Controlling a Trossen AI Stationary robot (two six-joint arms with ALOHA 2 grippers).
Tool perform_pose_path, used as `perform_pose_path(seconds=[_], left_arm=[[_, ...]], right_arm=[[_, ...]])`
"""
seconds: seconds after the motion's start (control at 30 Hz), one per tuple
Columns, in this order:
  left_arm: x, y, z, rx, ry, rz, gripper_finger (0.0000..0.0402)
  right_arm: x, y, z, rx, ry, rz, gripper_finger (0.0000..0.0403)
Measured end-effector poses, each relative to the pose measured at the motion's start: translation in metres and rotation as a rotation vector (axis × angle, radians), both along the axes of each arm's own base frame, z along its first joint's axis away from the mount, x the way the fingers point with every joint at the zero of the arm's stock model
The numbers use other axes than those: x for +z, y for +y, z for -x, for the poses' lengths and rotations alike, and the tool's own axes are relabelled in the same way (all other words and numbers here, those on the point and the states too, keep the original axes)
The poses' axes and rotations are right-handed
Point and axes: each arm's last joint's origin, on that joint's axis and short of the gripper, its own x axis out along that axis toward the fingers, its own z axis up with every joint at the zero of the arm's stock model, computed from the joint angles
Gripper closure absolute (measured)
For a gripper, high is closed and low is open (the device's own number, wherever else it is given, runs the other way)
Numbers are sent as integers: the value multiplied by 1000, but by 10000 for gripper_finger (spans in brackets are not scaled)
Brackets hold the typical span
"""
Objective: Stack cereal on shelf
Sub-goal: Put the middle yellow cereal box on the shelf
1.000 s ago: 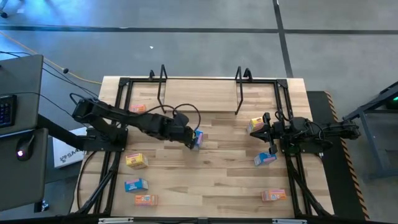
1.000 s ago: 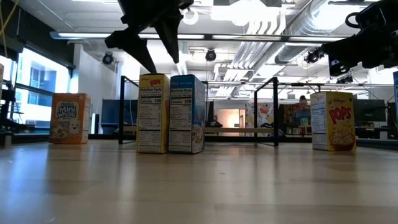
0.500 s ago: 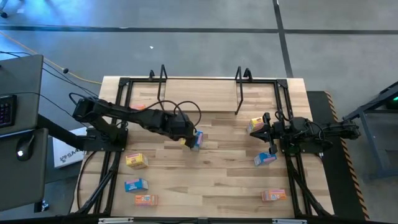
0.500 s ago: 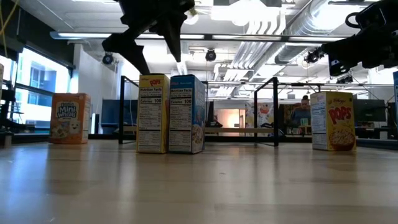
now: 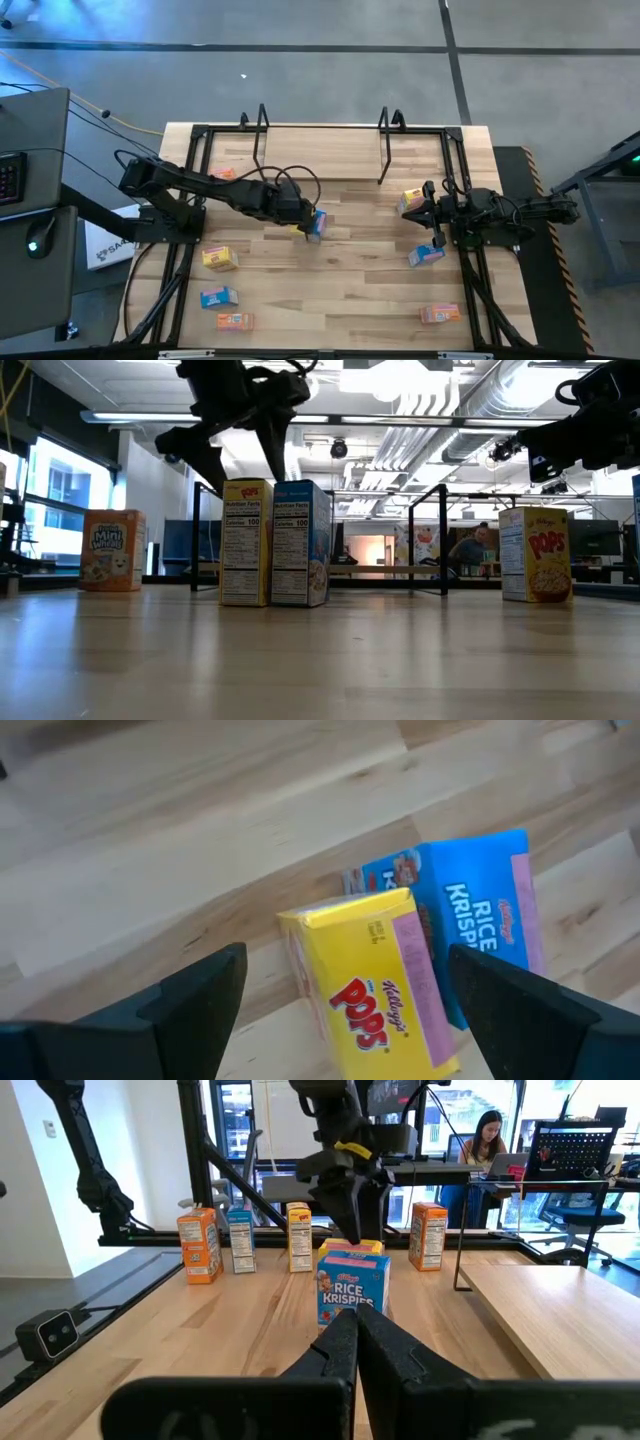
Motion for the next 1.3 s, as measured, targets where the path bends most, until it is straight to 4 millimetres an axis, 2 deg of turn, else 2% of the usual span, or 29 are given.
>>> perform_pose_path(seconds=[0.23, 0.5, 0.87, 1.13, 1.3], left_arm=[[1, -1, -2, -3, -24, 31, 64], [-12, -3, -10, -2, 1, -10, 64], [2, 0, 4, 29, 14, -48, 64], [2, -1, -6, 19, -70, -32, 64], [1, 1, -1, 2, -7, -88, 64]], right_arm=[[0, 0, 0, 0, 0, 0, 402], [0, 0, 0, 0, 0, 0, 402], [0, 0, 0, 0, 0, 0, 402], [0, 0, 0, 0, 0, 0, 402], [0, 0, 0, 0, 0, 0, 402]])
